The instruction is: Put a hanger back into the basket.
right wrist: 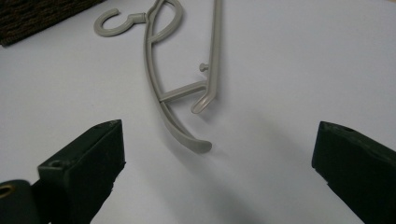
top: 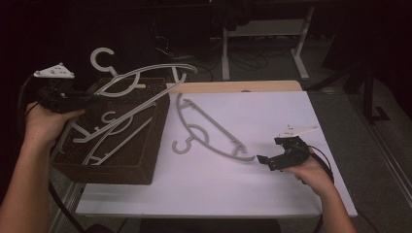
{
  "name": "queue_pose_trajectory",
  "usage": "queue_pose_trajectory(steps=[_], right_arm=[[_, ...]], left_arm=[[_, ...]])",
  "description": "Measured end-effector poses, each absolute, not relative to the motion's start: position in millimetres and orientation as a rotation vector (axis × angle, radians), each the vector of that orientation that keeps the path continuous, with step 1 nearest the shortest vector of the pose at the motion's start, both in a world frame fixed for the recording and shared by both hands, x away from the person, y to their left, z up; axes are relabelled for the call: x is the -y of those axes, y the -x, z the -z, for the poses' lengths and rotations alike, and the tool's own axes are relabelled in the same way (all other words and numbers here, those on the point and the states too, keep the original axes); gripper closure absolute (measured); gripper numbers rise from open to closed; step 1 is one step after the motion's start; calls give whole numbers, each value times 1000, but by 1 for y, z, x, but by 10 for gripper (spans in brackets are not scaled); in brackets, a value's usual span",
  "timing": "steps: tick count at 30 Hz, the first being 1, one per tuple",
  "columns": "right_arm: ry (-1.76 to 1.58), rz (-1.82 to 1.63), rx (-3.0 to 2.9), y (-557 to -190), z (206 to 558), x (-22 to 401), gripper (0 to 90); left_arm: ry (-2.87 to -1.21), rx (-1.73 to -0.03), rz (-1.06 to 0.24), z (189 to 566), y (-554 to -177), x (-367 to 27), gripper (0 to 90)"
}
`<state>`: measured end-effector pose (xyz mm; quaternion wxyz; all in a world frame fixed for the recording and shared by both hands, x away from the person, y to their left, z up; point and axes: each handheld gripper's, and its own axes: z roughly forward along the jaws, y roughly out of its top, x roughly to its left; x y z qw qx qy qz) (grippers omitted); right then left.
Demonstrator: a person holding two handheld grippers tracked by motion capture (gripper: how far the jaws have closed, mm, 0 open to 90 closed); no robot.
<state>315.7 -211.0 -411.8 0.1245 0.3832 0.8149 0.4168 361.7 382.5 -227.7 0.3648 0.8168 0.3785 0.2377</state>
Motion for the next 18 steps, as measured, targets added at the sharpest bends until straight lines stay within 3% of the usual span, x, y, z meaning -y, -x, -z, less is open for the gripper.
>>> queue_pose_trajectory(steps=[9, 18], right_arm=[[-1113, -1171, -2387, -317, 417, 208, 20], [-1128, -1144, -2385, -319, 419, 208, 19]], left_arm=[[-2033, -1120, -652, 252, -364, -427, 817], [-2042, -1213, -687, 273, -373, -447, 817]])
